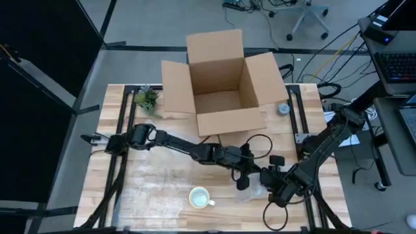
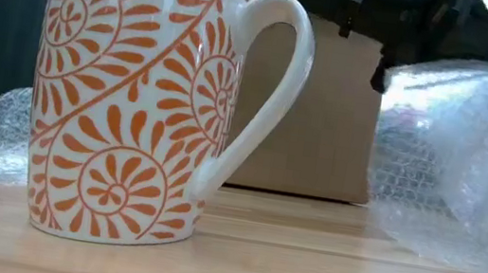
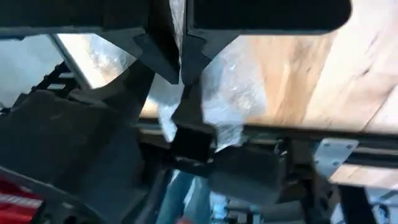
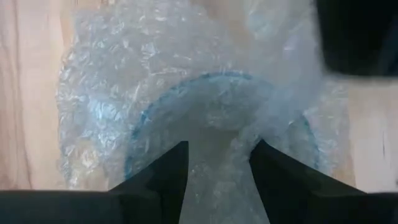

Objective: Wrap mug
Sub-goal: Wrap the red mug with bubble wrap

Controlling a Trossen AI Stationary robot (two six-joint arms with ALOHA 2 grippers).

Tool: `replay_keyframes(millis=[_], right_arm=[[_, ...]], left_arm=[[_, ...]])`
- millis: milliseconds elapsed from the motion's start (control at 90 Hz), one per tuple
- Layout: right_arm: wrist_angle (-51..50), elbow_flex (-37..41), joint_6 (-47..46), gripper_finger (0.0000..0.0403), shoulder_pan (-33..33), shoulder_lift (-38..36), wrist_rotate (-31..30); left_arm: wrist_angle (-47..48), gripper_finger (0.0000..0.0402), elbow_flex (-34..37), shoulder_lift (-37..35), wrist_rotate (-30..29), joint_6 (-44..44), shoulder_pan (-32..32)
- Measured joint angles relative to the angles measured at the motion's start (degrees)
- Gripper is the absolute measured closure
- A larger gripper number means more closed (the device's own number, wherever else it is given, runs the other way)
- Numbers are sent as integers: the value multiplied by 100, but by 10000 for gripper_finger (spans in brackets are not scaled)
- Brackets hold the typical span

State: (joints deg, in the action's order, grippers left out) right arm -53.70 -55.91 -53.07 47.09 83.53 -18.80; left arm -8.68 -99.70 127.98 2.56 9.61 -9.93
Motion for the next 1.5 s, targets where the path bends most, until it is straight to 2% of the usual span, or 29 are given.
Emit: replay_keyframes(millis=[100, 300, 378, 422, 544, 633, 767, 1022, 1322, 1500], right_arm=[[-51, 23, -27, 248, 8, 15, 190], [-21, 23, -25, 248, 5, 13, 172], [-24, 23, -23, 248, 7, 13, 160], [-21, 22, -23, 248, 7, 13, 154], [-17, 21, -23, 248, 4, 13, 134], [-17, 19, 1, 248, 4, 13, 126], [-17, 16, 19, 248, 3, 13, 120], [-19, 14, 2, 248, 0, 13, 109], [-29, 2, 16, 248, 0, 11, 126], [-603, -499, 172, 248, 0, 9, 376]], left_arm=[[739, 401, -11, -348, -294, -40, 11], [2353, 401, -22, -805, -2044, -304, -25], [2727, 401, -22, -817, -2318, -283, 5], [2894, 401, -22, -759, -2248, -210, 22], [2758, 401, -18, -215, -1563, 12, 55], [2201, 401, 2, 264, -1191, 44, 50], [1098, 401, -13, 598, -493, 59, -13], [200, 401, -26, 469, -754, -99, -63], [-224, 401, -15, 387, -745, -136, -96], [-457, 401, -15, 387, -599, -133, -149]])
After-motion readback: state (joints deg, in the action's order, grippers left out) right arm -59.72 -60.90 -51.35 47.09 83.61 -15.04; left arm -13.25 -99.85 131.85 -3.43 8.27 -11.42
